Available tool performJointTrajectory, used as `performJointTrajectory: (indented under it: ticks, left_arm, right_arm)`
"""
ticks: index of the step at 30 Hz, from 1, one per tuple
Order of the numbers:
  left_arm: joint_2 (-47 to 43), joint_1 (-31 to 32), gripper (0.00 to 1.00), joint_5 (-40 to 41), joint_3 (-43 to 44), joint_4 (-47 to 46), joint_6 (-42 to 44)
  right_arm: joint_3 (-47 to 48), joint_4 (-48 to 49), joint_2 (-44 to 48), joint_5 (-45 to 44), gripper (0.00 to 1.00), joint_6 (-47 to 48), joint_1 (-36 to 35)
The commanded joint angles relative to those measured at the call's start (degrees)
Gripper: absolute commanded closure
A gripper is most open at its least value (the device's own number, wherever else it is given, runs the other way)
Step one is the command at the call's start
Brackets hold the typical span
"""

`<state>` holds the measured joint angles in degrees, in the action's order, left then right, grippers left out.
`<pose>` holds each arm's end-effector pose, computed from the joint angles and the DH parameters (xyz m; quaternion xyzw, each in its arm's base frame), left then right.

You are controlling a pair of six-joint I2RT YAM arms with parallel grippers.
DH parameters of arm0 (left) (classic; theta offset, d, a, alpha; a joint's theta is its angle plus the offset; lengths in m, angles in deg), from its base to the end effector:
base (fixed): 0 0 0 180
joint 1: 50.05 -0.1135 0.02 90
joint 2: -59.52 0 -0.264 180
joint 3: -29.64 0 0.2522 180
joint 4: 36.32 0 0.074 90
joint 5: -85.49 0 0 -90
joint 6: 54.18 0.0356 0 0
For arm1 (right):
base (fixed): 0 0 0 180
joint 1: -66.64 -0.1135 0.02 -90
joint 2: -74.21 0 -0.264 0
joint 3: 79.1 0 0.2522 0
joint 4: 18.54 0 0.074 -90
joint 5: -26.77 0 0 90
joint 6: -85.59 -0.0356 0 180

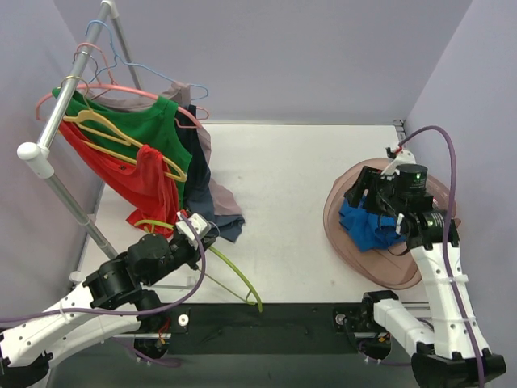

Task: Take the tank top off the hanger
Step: Place the tank top in the bin.

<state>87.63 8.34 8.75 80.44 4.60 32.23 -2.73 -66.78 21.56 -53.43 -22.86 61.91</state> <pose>0.0714 -0.1005 0.3012 0.3103 0.7456 -0.2196 0.5473 0.1888 0.0217 0.3795 0.0542 0.8376 0.1786 0.5134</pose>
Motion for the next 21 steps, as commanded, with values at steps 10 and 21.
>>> performJointTrajectory:
  ticks: [10,21]
  left_arm:
    - [-0.17,-0.03,1.00,5.64,5.85,-5.01,-2.99]
    - [-0.78,-0.12,1.00,10.47,10.60,-4.31,-4.75]
  right_arm:
    - [-15.23,25.86,9.93,12.27,0.36,-5.71,-37.34]
    - [-16.82,34.03,-0.08,-3.22,0.31,-1.49,-62.41]
